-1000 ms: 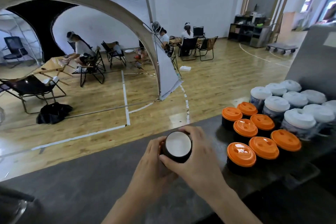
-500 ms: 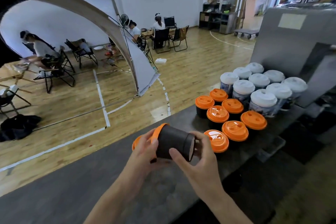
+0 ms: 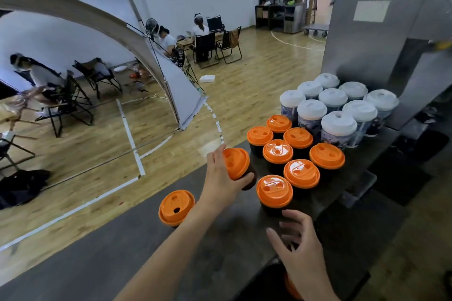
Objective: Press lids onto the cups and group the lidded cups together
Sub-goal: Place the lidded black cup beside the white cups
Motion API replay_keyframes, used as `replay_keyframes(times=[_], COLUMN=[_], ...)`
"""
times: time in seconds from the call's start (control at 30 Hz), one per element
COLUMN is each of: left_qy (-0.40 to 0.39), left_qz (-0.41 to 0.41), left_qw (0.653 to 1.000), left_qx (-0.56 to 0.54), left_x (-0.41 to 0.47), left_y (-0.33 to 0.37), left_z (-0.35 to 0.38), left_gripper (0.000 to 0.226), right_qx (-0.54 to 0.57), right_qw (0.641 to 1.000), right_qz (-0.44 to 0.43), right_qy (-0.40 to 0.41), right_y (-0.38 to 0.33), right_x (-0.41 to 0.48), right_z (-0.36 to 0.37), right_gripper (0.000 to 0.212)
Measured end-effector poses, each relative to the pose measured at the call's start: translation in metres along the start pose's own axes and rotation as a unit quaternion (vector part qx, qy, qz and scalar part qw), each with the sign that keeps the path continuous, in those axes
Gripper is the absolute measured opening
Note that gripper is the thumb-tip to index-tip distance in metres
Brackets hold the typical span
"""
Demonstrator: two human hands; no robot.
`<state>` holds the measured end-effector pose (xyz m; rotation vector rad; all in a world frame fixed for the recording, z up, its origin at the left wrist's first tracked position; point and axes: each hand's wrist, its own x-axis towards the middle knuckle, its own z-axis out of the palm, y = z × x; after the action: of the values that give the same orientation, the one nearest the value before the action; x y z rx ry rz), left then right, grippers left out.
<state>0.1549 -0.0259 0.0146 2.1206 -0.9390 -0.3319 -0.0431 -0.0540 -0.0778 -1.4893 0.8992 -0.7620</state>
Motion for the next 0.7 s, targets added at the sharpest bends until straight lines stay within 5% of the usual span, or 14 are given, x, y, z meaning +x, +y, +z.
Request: replay_keyframes(times=[0.33, 0.7], left_qy=[0.038, 0.040], left_qz=[0.005, -0.047], left_qw=[0.995, 0.991], left_qx=[0.087, 0.116], left_x=[0.102, 0.111], left_y=[-0.033, -0.036], left_z=[0.059, 0.075], left_gripper=[0.096, 0.108], right_qx=[-0.050, -0.074], right_qw=[0.998, 0.996], right_qz=[0.027, -0.002], right_qy=[0.006, -0.053], right_y=[0.035, 0.057], right_x=[0.034, 0.058], right_z=[-0.019, -0.034], right_gripper=[0.062, 0.066])
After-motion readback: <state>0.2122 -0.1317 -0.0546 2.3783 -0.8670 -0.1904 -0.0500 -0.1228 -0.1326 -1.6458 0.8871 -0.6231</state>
